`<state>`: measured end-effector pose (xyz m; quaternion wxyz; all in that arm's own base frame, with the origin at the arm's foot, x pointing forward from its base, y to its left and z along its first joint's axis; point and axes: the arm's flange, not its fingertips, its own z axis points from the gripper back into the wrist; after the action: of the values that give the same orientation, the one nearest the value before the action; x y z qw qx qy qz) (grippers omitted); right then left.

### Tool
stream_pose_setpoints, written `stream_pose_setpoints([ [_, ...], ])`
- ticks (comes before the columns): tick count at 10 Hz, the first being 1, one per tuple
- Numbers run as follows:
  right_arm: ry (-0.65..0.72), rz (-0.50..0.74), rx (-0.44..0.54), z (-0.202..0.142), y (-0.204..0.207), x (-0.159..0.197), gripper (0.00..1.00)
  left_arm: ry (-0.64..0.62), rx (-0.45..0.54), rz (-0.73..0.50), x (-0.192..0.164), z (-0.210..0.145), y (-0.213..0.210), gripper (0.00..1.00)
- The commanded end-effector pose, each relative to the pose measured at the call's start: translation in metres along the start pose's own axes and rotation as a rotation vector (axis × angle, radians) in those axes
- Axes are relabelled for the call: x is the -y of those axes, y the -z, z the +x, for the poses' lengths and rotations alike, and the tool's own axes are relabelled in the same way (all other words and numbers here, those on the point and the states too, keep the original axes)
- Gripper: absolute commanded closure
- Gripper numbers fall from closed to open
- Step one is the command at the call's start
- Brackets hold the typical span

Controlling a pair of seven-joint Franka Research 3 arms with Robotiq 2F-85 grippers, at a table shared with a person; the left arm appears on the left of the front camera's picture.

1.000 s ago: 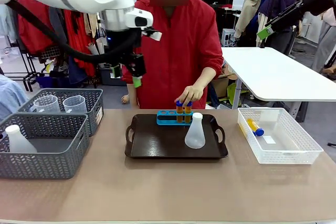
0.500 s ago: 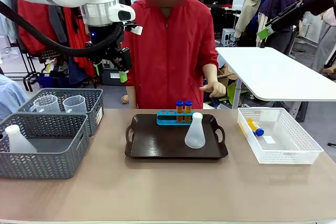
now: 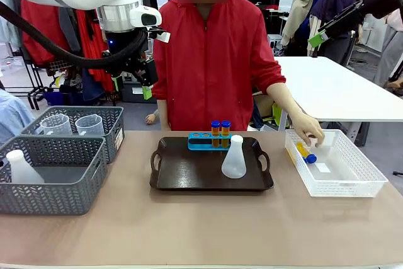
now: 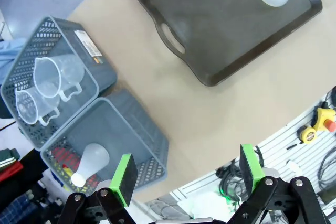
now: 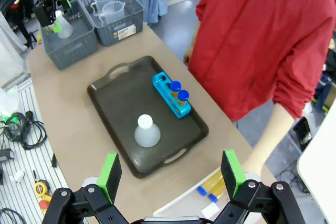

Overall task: Prepare the laboratory tools.
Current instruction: Pick up one Large Measuring Cup and place it on the Handle tray.

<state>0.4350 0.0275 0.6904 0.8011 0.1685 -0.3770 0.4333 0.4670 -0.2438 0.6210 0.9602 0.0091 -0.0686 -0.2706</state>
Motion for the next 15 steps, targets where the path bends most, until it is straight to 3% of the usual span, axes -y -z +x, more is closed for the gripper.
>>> stream_pose_setpoints([
  [1, -0.004, 0.002, 0.008, 0.001, -0.001, 0.000, 0.00, -0.086, -0.035, -0.003, -0.005, 0.002, -0.006, 0.00],
  [3, -0.004, 0.002, 0.008, 0.001, -0.001, 0.000, 0.00, -0.213, -0.092, 0.071, -0.042, 0.007, -0.011, 0.00],
  [8, -0.004, 0.002, 0.008, 0.001, -0.001, 0.000, 0.00, -0.630, -0.133, 0.061, -0.162, 0.013, 0.023, 0.00],
  [9, -0.004, 0.002, 0.008, 0.001, -0.001, 0.000, 0.00, -0.669, -0.121, 0.058, -0.182, 0.014, 0.041, 0.00],
  [12, -0.004, 0.002, 0.008, 0.001, -0.001, 0.000, 0.00, -0.766, -0.216, 0.032, -0.226, 0.018, 0.091, 0.00],
  [15, -0.004, 0.002, 0.008, 0.001, -0.001, 0.000, 0.00, -0.825, -0.232, -0.001, -0.239, 0.003, 0.112, 0.00],
])
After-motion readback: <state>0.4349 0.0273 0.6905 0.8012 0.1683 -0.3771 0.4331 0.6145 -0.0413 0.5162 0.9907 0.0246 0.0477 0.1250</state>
